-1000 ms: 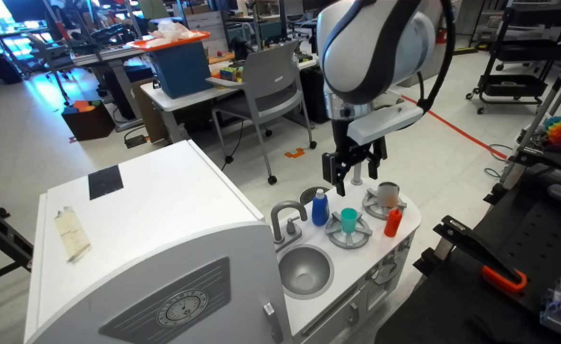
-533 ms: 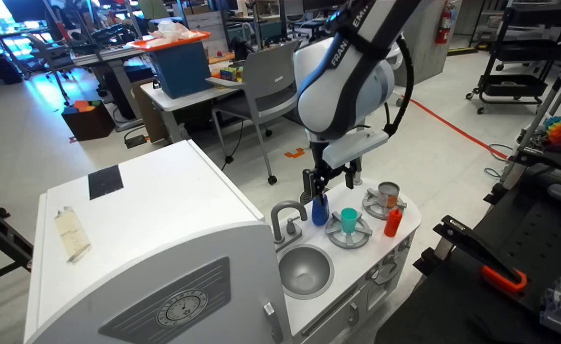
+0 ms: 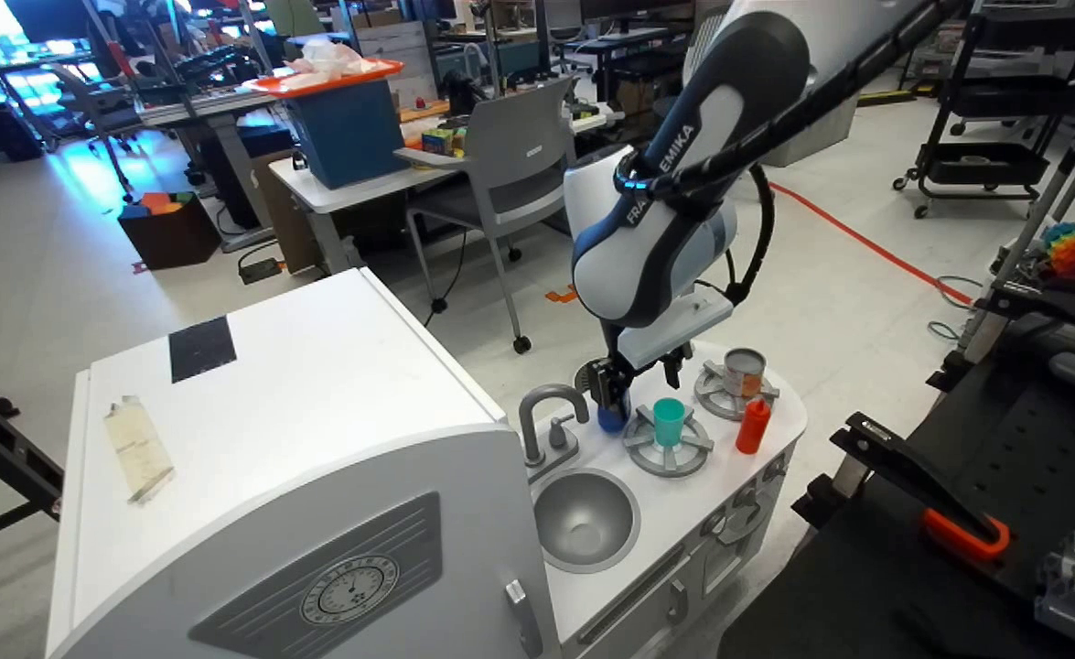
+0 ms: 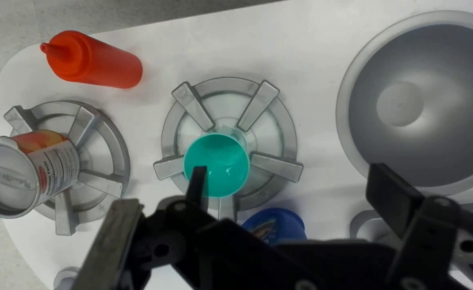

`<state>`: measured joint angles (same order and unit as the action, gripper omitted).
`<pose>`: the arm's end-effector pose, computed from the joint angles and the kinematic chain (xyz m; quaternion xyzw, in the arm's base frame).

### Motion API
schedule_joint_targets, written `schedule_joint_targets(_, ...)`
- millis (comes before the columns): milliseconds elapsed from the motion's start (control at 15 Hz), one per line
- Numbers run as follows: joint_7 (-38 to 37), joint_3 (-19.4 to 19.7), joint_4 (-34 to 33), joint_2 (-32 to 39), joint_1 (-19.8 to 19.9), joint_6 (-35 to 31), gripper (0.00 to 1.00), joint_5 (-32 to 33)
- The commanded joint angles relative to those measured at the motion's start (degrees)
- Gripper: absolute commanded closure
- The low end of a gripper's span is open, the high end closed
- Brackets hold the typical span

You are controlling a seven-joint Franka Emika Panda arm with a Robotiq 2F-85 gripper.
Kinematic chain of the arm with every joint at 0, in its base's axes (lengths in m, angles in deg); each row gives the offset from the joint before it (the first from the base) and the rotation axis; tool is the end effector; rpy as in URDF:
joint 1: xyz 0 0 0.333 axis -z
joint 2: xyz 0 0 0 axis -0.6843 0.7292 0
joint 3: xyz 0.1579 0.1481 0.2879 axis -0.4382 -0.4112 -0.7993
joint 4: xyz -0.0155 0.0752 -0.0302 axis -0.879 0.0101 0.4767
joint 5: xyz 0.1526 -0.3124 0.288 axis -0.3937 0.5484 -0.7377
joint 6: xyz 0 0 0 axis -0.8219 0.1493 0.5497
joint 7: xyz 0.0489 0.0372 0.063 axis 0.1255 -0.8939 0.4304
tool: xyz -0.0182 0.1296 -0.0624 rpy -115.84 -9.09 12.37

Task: Pick up the cup on the stove and put it on the counter

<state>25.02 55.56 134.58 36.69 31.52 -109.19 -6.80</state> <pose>0.7108 0.1090 -0.1488 0.9942 -0.0395 -0.0792 0.0605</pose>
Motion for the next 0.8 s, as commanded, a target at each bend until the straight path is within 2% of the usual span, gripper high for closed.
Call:
schedule_joint_targets(0,-2.3,1.2,-7.5,5.1,-1.0,3.5,0.0,-0.5)
schedule_joint_targets(667,-6.0,2.2,-19.4,14.3,-1.0,7.3,0.0,-0.6)
schedule_joint_targets(733,-6.4,2.1,-15.7,11.8,-1.2,6.3,0.0,-0.3)
